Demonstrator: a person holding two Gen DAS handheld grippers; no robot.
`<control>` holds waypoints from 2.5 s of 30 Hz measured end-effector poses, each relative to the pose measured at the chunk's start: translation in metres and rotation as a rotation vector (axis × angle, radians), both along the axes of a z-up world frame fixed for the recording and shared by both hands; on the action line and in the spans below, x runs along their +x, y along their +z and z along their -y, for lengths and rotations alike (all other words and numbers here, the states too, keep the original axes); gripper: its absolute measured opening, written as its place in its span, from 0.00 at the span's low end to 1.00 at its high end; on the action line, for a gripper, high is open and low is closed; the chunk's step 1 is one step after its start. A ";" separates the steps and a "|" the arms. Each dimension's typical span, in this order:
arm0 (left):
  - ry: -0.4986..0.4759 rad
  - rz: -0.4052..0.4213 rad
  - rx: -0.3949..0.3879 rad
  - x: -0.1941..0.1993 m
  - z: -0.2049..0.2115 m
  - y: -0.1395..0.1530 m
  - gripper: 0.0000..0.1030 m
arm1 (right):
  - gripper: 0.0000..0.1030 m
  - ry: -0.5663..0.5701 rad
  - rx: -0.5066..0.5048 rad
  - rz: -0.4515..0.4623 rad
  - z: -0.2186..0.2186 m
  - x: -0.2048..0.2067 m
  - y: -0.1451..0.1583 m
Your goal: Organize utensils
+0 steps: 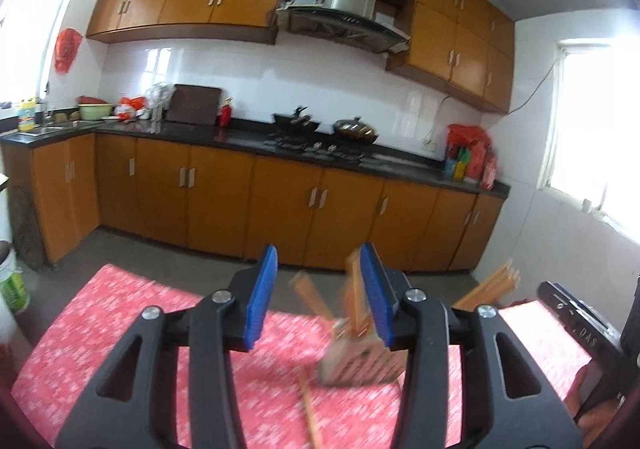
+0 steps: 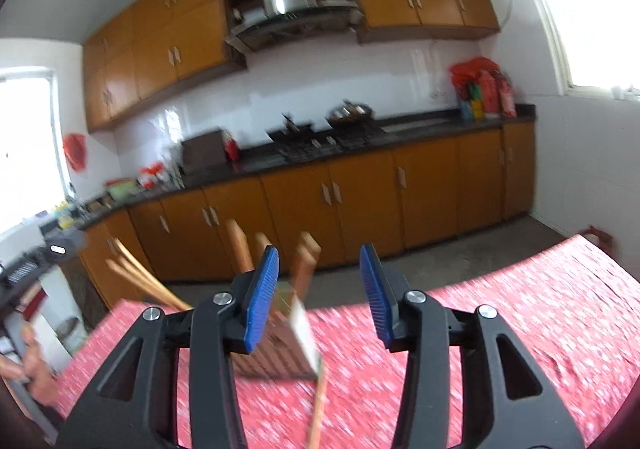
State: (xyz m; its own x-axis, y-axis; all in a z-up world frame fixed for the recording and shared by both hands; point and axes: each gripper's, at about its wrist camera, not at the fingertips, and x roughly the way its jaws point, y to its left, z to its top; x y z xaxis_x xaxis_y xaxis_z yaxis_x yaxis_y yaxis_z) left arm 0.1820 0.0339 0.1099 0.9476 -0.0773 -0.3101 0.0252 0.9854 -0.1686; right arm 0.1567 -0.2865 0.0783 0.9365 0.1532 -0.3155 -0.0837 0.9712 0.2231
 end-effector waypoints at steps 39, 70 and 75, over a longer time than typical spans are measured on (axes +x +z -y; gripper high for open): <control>-0.099 -0.593 0.121 -0.004 0.057 -0.211 0.09 | 0.08 0.066 -0.056 -0.564 -0.018 0.013 -0.180; 0.007 -0.578 0.078 0.046 -0.024 -0.218 0.21 | 0.09 0.040 -0.109 -0.543 -0.034 0.054 -0.186; 0.004 -0.576 0.063 0.046 -0.026 -0.218 0.21 | 0.09 0.040 -0.110 -0.543 -0.036 0.053 -0.186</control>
State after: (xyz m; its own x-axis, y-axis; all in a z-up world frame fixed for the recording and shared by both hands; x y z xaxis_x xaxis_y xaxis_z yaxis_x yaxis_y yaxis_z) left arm 0.2282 0.0596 -0.1081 0.6251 -0.0385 -0.7796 -0.0570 0.9939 -0.0948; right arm 0.2100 -0.2505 -0.1075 0.6291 0.1237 -0.7675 -0.0219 0.9897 0.1416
